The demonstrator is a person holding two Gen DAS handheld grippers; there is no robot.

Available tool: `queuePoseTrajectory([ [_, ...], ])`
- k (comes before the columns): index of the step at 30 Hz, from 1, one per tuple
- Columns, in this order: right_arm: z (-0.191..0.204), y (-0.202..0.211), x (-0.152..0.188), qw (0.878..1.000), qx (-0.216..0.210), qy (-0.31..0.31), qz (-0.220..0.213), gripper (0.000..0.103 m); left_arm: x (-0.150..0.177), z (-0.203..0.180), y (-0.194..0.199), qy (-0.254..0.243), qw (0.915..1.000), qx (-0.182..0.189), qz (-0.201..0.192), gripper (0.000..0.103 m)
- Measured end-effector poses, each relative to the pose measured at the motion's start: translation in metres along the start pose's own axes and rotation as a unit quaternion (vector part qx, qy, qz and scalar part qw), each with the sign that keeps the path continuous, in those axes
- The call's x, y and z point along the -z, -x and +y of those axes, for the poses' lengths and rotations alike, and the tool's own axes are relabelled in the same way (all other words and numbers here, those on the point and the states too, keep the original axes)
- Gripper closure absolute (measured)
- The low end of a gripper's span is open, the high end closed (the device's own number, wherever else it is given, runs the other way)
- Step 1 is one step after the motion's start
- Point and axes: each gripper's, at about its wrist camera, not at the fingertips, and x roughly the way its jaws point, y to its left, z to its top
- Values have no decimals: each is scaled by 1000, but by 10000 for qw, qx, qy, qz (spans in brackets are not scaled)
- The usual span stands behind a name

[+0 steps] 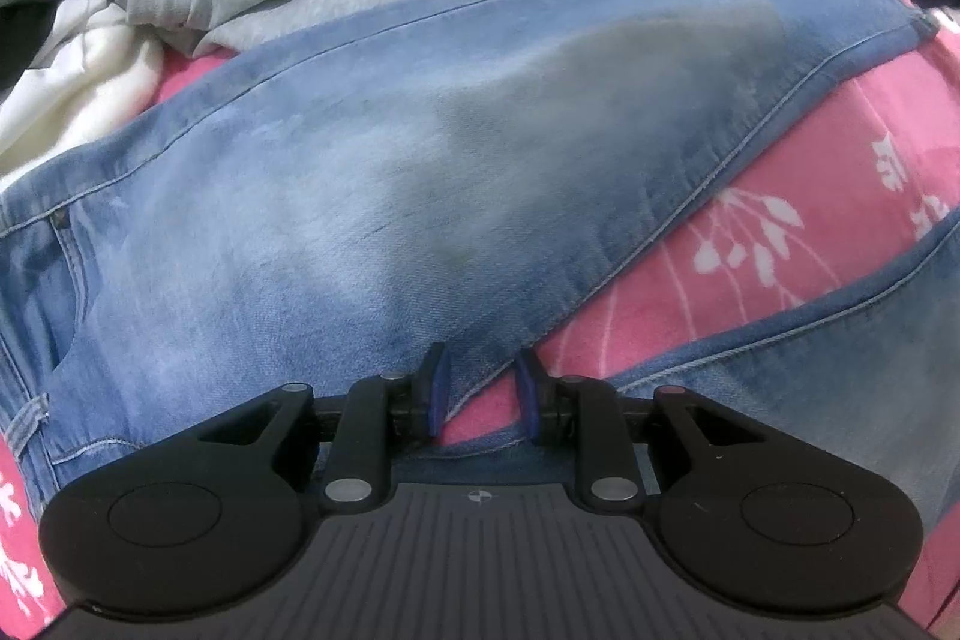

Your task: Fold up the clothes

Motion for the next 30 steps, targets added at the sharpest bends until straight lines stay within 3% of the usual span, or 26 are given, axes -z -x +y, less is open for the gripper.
queuePoseTrajectory([
  [2,-15,-19,2,9987,441,-121,214,96,-1,0,0,44,10000,6,16,79],
  [5,-31,-8,2,9961,494,-728,-19,91,-3,3,0,119,9999,65,61,77],
  [12,-37,96,62,9841,-651,-1652,-63,88,-4,16,18,522,9980,360,14,68],
  [14,-38,124,85,9799,-777,-1838,7,82,3,23,31,710,9964,460,-48,67],
  [18,-32,164,143,9712,-879,-2193,324,81,28,39,63,1134,9913,660,-47,65],
  [24,-27,171,223,9416,-1006,-3116,781,80,92,58,94,1886,9762,970,454,64],
  [30,-24,174,300,8998,-1106,-4045,1204,78,158,66,100,2582,9568,977,912,63],
])
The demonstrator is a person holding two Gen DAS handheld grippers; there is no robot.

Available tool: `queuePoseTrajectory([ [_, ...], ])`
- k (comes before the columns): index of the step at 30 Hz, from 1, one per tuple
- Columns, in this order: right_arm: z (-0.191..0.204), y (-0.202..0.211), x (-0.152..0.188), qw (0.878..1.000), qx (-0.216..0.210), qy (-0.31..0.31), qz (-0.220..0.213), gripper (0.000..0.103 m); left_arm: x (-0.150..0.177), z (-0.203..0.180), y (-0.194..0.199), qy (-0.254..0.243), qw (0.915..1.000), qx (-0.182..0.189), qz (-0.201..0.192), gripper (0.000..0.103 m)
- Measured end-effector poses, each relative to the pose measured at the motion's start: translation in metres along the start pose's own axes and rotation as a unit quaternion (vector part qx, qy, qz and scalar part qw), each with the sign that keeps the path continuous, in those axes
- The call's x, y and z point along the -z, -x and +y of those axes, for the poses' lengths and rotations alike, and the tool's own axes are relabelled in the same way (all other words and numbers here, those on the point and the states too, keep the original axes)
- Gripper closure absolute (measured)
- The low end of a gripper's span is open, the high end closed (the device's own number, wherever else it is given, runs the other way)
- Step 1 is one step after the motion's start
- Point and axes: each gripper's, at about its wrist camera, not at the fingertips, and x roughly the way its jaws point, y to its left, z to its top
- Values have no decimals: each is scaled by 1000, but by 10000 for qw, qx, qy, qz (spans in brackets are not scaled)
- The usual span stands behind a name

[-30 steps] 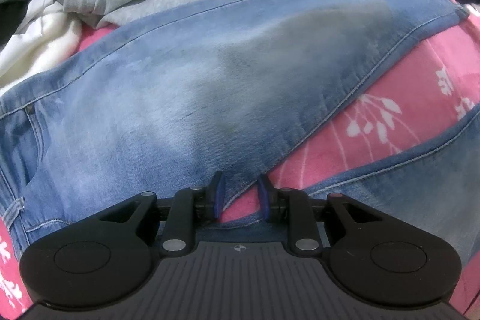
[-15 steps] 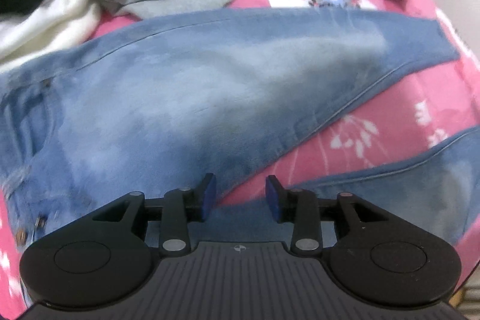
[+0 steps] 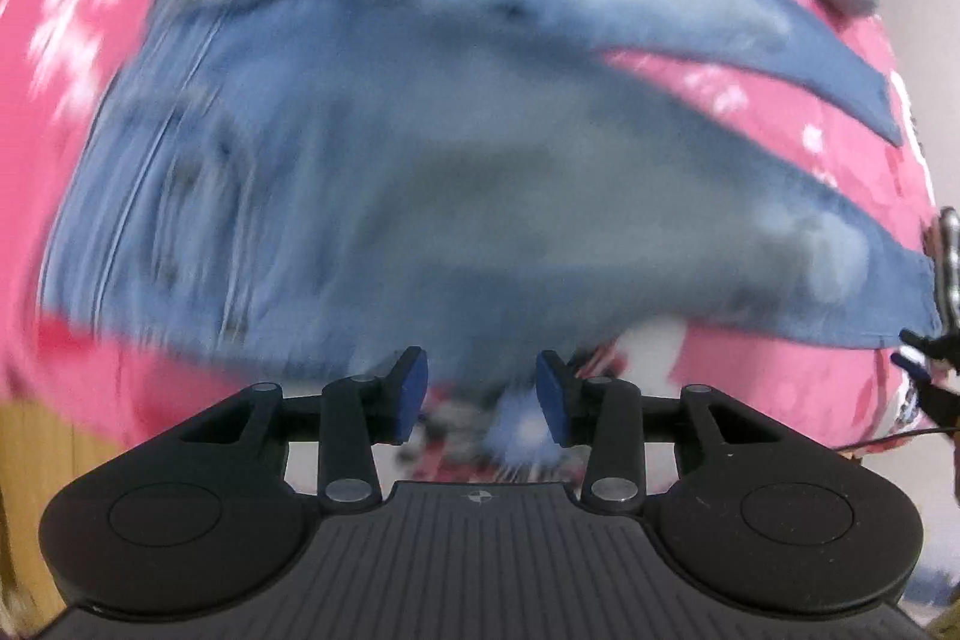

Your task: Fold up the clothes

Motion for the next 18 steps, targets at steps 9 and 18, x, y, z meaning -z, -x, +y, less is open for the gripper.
queuePoseTrajectory([
  [9,-17,-15,13,9984,-189,-535,78,75,21,52,-15,1346,9904,39,-306,63],
  [18,-14,-12,16,9990,-126,-405,140,73,24,70,-18,2266,9702,511,-684,61],
])
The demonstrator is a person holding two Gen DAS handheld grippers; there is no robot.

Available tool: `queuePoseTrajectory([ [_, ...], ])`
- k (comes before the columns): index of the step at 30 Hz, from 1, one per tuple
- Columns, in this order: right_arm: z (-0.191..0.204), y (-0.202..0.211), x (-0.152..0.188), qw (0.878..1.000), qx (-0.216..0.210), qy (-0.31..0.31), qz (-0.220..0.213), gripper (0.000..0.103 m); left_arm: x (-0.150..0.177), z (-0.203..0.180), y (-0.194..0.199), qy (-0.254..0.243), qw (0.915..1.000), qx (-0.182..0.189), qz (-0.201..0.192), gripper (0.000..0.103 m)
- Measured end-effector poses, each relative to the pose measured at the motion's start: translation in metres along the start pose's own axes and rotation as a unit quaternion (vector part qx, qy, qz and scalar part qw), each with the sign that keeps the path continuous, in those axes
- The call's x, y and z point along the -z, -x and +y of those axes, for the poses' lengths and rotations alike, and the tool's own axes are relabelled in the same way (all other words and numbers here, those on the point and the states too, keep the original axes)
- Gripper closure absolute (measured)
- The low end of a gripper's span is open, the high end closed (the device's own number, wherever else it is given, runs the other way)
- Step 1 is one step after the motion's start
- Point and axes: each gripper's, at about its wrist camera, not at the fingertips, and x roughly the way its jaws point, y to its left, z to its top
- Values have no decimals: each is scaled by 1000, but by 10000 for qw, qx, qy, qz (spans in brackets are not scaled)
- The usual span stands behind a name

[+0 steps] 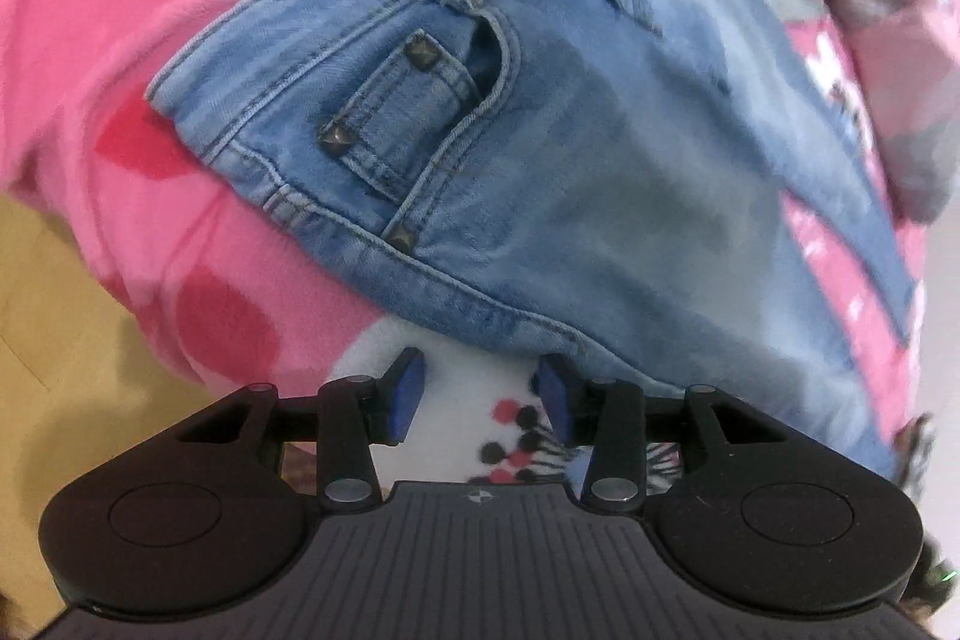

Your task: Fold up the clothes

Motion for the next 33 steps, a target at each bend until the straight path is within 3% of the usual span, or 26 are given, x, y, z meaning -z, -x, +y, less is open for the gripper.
queuePoseTrajectory([
  [7,-2,0,3,10000,-37,-9,36,73,-5,22,5,1172,9907,635,-275,58],
  [12,-5,1,3,9999,-141,-40,-31,73,-12,24,-7,1652,9829,736,-346,55],
  [15,-7,3,1,9996,-224,-84,-156,73,-15,24,3,1931,9744,999,-565,56],
  [18,-13,3,-3,9987,-304,-280,-311,73,-20,22,8,1977,9702,1211,-707,56],
  [23,-24,1,-10,9954,-436,-608,-595,73,-20,24,-4,1674,9815,806,-471,57],
  [29,-34,-5,-31,9877,-626,-1028,-1002,74,-27,34,4,1655,9822,753,-477,57],
  [33,-36,-15,-31,9846,-816,-1282,-868,74,-35,38,8,1745,9800,780,-547,58],
])
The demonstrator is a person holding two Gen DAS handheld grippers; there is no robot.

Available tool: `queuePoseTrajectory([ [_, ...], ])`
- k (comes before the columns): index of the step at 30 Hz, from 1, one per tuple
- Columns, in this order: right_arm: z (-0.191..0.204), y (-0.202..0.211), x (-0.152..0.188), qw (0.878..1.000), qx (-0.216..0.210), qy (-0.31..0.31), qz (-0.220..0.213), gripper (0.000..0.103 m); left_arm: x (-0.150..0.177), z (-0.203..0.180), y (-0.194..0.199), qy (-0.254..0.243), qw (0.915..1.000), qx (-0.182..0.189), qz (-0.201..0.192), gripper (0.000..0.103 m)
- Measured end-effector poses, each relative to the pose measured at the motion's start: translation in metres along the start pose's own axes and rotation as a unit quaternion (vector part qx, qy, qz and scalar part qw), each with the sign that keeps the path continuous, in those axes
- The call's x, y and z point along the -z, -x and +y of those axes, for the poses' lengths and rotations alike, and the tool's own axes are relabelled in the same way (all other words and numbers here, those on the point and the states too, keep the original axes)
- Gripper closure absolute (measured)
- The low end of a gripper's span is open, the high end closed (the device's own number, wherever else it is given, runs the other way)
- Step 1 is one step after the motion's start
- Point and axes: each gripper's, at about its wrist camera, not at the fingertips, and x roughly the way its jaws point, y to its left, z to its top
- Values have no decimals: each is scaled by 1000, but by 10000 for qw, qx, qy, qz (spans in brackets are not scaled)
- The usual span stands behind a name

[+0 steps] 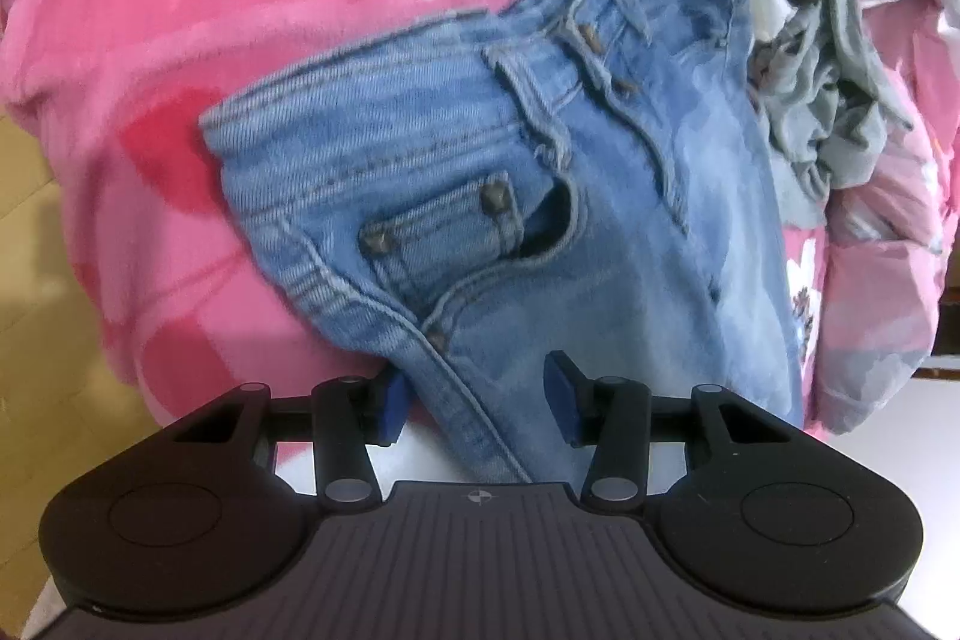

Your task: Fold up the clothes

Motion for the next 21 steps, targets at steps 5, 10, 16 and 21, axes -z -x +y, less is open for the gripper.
queuePoseTrajectory([
  [5,-5,-11,3,9990,-191,-335,221,75,-6,2,-5,188,9998,26,-16,58],
  [10,-7,-16,14,9978,-158,-344,541,86,-2,7,-4,281,9996,57,-71,62],
  [16,14,-23,22,9973,-178,114,702,99,0,13,-3,499,9987,47,-137,74],
  [21,54,-7,23,9937,-211,898,636,101,2,23,7,968,9948,237,-220,90],
])
